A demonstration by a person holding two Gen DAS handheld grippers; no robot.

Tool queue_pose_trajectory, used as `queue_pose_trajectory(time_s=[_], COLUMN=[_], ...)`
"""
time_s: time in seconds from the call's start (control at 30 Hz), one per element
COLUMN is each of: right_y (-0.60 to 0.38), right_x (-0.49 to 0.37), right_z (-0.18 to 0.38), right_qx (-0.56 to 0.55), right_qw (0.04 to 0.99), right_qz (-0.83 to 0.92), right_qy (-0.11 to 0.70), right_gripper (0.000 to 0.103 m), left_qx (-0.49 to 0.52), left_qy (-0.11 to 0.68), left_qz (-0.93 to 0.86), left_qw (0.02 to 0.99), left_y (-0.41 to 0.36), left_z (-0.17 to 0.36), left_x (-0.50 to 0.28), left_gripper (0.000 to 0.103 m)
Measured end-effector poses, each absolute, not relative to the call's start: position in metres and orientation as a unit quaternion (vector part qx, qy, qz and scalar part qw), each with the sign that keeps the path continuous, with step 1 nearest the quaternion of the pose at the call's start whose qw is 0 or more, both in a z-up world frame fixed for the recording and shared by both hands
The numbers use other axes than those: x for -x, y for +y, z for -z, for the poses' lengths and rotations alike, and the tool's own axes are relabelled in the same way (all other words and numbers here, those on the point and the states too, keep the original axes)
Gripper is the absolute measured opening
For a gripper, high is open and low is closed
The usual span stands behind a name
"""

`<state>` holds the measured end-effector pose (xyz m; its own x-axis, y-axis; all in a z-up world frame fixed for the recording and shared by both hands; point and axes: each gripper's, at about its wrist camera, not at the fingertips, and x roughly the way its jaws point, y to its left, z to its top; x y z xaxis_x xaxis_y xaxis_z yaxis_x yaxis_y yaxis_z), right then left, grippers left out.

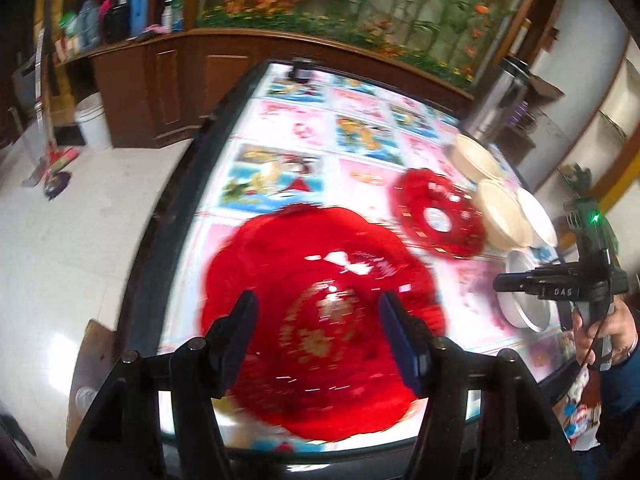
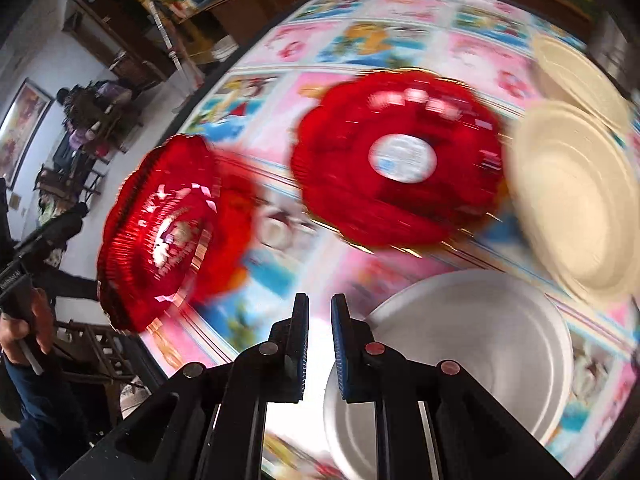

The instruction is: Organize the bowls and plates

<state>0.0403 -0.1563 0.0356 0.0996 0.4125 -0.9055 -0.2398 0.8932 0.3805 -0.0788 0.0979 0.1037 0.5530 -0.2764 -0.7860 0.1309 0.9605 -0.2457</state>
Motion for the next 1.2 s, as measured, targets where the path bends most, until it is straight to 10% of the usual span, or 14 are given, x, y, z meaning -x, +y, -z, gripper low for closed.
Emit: queue_pose_trajectory(time_s=[1.2], right_y=[-0.244], right_x=[-0.092], right_z=[-0.009], right_qx=[-0.243], right_qw=[0.74], right_qz=[-0.139], right_qy=[0.611], right_gripper=[0.029], left_qx=[0.07], left_qy=[0.575], left_qz=[0.124], left_qw=[0.806], left_y=[-0.058], left_z=[-0.03], left_x=[-0.12], left_gripper=[0.063])
